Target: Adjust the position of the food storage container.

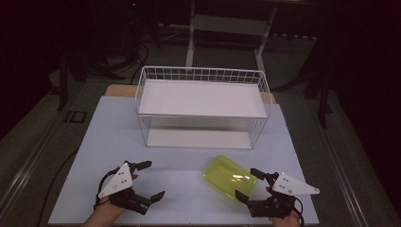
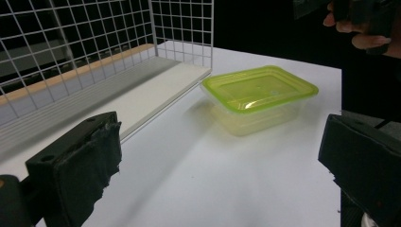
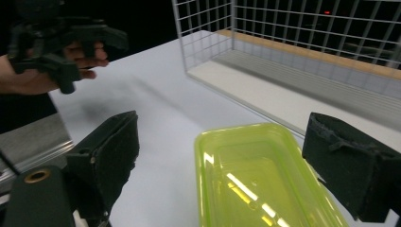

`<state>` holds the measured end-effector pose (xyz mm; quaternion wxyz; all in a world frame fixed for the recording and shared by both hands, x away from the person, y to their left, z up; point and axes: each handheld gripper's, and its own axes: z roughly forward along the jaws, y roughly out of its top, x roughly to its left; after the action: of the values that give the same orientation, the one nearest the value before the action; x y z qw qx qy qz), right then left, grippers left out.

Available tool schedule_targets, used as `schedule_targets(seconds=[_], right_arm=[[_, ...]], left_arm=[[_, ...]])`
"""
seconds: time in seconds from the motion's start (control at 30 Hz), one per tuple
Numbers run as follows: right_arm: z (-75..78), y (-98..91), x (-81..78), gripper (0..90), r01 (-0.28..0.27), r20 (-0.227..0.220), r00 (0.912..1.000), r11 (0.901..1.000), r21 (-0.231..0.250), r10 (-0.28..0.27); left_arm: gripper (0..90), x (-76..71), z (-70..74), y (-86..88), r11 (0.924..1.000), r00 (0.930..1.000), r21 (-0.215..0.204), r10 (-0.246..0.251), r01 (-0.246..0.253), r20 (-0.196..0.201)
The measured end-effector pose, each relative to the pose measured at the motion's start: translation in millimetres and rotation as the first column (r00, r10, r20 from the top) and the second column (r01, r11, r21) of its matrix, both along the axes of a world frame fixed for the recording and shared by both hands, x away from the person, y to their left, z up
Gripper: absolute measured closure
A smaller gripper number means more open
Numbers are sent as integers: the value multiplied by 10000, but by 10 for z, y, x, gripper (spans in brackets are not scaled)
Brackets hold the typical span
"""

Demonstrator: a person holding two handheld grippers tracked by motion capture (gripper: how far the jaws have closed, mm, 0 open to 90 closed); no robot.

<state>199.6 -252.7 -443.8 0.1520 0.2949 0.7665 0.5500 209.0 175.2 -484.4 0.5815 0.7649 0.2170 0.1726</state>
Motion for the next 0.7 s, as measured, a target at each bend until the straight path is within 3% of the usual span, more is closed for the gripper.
schedule_targets(seconds=[0.1,0.23,0.33,0.43,0.53,0.7], right_arm=[[1,9,7,131,-588,-102,9982,9983,63,589],[-8,60,3,153,-637,-237,9977,9980,-39,636],[-45,96,0,240,-745,-711,9948,9971,-183,730],[-79,100,16,385,-972,-1350,9864,9951,-179,939],[-82,97,2,516,-1108,-1548,9824,9934,-303,1048],[-171,94,-87,696,-1627,-2183,9668,9788,-1244,1329]], left_arm=[[7,-1,3,-5,10000,10000,-27,-12,12,7],[7,-5,6,-19,9999,10000,88,-88,89,-24],[7,-15,15,-17,9999,9999,31,-121,121,22],[7,-15,18,-14,10000,10000,-15,-97,97,19],[7,-12,18,-26,10000,10000,-27,-94,94,-6],[7,-23,15,-58,9997,9998,55,-221,221,22]])
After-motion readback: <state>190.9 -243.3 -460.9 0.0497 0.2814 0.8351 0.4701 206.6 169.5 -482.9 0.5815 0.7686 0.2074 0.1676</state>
